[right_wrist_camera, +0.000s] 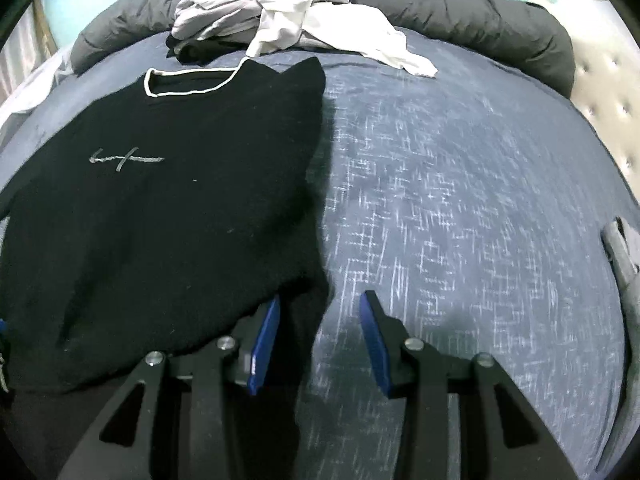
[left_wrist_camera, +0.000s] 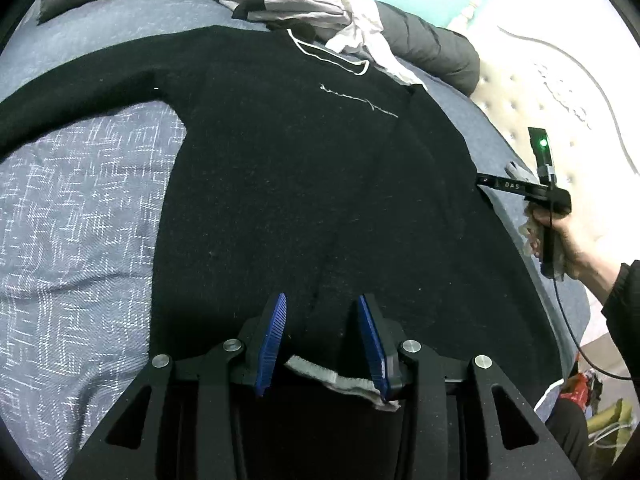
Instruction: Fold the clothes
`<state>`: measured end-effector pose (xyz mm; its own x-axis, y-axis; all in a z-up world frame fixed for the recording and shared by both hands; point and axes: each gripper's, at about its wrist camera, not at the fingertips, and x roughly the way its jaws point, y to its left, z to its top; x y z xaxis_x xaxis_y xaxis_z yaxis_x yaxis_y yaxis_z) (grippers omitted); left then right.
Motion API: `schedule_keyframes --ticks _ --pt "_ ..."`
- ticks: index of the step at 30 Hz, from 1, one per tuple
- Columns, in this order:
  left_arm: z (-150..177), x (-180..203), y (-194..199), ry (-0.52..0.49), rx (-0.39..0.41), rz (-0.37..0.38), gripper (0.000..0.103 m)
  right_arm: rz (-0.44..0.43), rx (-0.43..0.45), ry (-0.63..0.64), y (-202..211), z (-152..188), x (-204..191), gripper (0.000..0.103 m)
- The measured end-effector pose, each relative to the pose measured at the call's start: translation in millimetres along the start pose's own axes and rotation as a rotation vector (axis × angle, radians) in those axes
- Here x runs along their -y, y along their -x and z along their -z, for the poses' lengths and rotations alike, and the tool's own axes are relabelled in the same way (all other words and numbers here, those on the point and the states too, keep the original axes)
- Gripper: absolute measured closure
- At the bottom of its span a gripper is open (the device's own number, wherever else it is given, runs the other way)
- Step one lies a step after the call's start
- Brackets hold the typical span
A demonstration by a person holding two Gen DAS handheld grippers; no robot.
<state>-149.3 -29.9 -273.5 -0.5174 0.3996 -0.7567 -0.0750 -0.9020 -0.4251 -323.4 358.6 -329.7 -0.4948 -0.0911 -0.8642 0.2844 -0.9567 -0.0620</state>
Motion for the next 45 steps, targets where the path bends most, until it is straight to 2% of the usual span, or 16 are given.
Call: schedule_keyframes --ticks 5,9,13,16,20,27,30,35,36,38,40,45 --pt "1.0 3.2 -2.1 -0.016 0.0 -0.015 0.062 0.049 0.046 -0.022 -6.2 -4.2 2.9 0.062" --pt "0.7 2.7 -3.7 -0.018 -0.004 -0.019 0.062 0.079 0.081 -0.056 -1.8 -1.9 9.1 0.085" --pt "2.6 1.4 -3.4 -0.02 -0.006 -0.022 0.062 0.07 0.078 -0.127 -2.2 0.9 23.4 0.087" --pt "2.5 1.0 -3.8 -0.021 -0.008 -0.025 0.062 0.081 0.07 -0.109 -3.8 -0.4 19.9 0.088" --pt "1.7 0.2 -2.9 -0.016 -0.006 -0.021 0.062 0.087 0.06 -0.139 -5.3 0.7 21.9 0.088" --pt "0.5 -0.5 -2.7 -0.016 -0.005 -0.021 0.062 0.008 0.068 -0.228 -4.5 4.8 35.3 0.088" --pt "-1.1 -0.7 -2.0 -0.016 -0.001 -0.021 0.062 -0.034 0.069 -0.229 1.2 6.2 37.8 0.084" --pt "-4.7 -1.4 3.5 -0.008 0.022 -0.026 0.062 -0.026 0.063 -0.235 22.0 13.4 51.3 0.084" --pt "-5.7 -1.7 5.0 -0.004 0.029 -0.027 0.062 -0.028 0.068 -0.244 26.3 13.9 54.8 0.08" --pt "-7.9 -1.8 7.1 0.001 0.041 -0.026 0.062 -0.055 0.088 -0.261 32.6 6.3 55.6 0.078" --pt "-10.6 -1.3 7.3 0.007 0.052 -0.026 0.062 -0.077 0.106 -0.272 38.3 -2.2 55.3 0.071" --pt "-16.0 -1.2 4.9 0.002 0.056 -0.029 0.062 -0.104 0.084 -0.224 21.7 -39.7 32.3 0.063"
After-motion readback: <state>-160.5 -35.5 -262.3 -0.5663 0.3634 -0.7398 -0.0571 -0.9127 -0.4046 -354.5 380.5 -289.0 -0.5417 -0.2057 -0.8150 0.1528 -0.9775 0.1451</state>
